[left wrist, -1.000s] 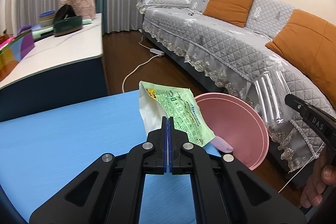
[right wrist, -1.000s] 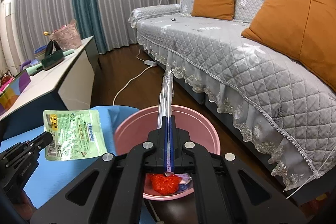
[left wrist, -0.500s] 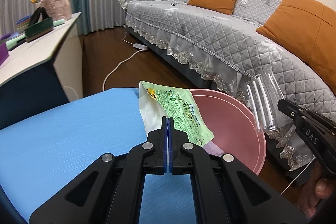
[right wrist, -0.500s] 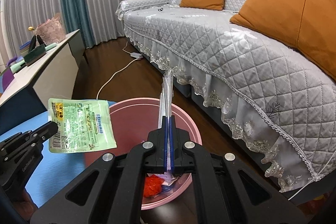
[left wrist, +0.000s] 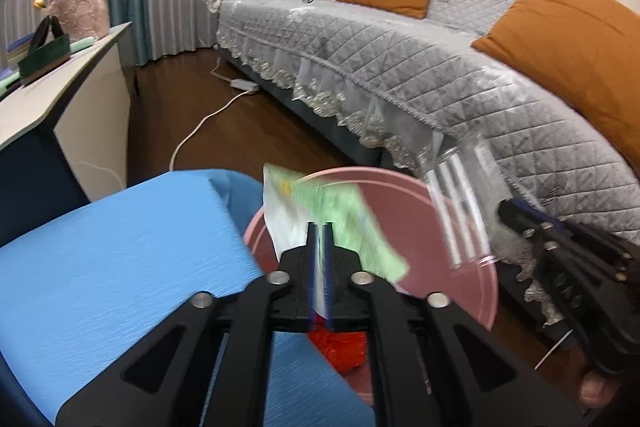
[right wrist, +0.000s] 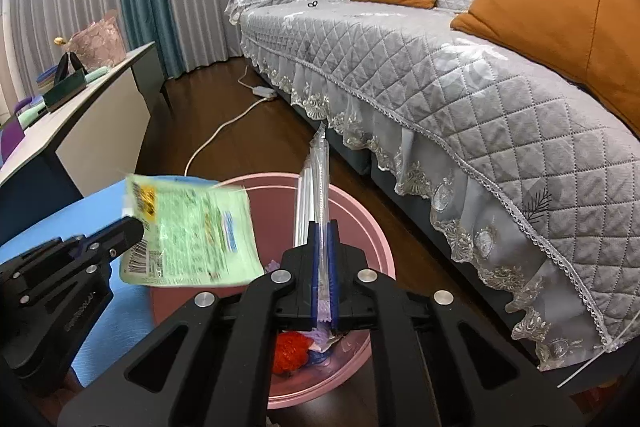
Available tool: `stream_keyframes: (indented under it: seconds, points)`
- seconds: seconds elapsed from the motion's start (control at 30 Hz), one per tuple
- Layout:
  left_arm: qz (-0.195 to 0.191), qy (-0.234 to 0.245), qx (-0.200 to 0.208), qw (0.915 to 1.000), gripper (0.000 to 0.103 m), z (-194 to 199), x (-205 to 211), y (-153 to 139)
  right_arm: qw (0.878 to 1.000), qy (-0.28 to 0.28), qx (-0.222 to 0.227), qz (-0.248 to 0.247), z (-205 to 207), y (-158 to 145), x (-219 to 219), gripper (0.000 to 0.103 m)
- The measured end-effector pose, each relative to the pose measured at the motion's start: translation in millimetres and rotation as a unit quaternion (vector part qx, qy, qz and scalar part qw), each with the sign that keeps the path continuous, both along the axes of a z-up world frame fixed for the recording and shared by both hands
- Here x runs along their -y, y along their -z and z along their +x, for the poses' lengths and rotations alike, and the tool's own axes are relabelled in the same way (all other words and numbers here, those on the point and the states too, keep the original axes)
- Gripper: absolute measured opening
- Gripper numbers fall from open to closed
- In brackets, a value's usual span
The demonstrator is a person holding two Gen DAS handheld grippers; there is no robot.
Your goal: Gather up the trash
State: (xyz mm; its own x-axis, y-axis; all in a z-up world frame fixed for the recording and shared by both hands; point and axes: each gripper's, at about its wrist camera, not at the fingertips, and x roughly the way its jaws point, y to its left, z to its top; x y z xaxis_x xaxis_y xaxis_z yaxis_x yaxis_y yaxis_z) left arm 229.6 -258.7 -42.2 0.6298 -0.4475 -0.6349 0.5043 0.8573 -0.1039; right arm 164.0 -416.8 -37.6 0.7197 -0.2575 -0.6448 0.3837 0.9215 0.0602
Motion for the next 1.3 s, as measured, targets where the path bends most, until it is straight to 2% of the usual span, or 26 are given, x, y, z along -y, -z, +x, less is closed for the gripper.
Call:
stream_keyframes:
  seconds: [0.07, 0.13, 0.23, 0.3, 0.33, 0.43, 0.57, 0.6, 0.7, 0.87, 0.97, 1.13, 1.3]
  points:
    - [-0.017, -0.003, 0.007, 0.9998, 0.046, -2.4, -5.5, -7.7, 1.0, 0.009, 0.001, 0.003, -0.9, -1.7, 2.1, 0.042]
    - [-0.021, -0.006, 0.012, 0.9997, 0.046, -2.6, -10.3, -14.8, 1.0, 0.02, 0.007, 0.005, -3.9, -5.6, 4.6, 0.048]
    - [-0.023, -0.014, 0.025, 0.9993, 0.046, -7.6, -22.2, -31.4, 0.999, 0.027, 0.011, 0.012, -8.7, -15.2, 6.0, 0.05]
    - [-0.029, -0.021, 0.034, 0.9988, 0.047, -15.2, -33.9, -46.9, 0.999, 0.03, 0.015, 0.015, -12.6, -22.7, 5.1, 0.056]
    - [-0.032, -0.024, 0.039, 0.9985, 0.048, -20.7, -39.6, -55.3, 0.999, 0.03, 0.02, 0.017, -17.0, -30.2, 2.6, 0.063]
    - [-0.033, -0.035, 0.057, 0.9972, 0.063, -37.1, -53.6, -77.0, 0.999, 0.03, 0.033, 0.018, -28.7, -49.8, -6.8, 0.083]
    - [-0.046, -0.043, 0.084, 0.9945, 0.081, -73.1, -78.5, -111.2, 0.998, 0.022, 0.05, 0.022, -49.2, -86.7, -26.0, 0.097]
    - [-0.05, -0.048, 0.09, 0.9935, 0.087, -82.5, -85.6, -118.7, 0.998, 0.015, 0.055, 0.021, -57.1, -98.9, -33.3, 0.098]
    - [-0.064, -0.07, 0.106, 0.9898, 0.095, -111.1, -110.8, -140.6, 0.998, -0.006, 0.067, 0.014, -76.2, -123.5, -51.0, 0.098]
    - [-0.071, -0.112, 0.113, 0.9848, 0.095, -149.2, -150.1, -167.5, 0.996, -0.048, 0.08, 0.005, -106.9, -160.4, -87.8, 0.098]
    - [-0.061, -0.134, 0.119, 0.982, 0.095, -174.6, -171.7, -175.8, 0.993, -0.078, 0.086, -0.01, -119.6, -170.0, -112.8, 0.098]
    - [-0.03, -0.17, 0.14, 0.975, 0.095, -218.4, -203.3, -174.5, 0.989, -0.122, 0.077, -0.016, -138.6, -159.7, -152.8, 0.098]
    - [-0.03, -0.192, 0.136, 0.9714, 0.095, -245.0, -228.1, -154.1, 0.988, -0.136, 0.068, -0.025, -159.8, -136.0, -172.2, 0.098]
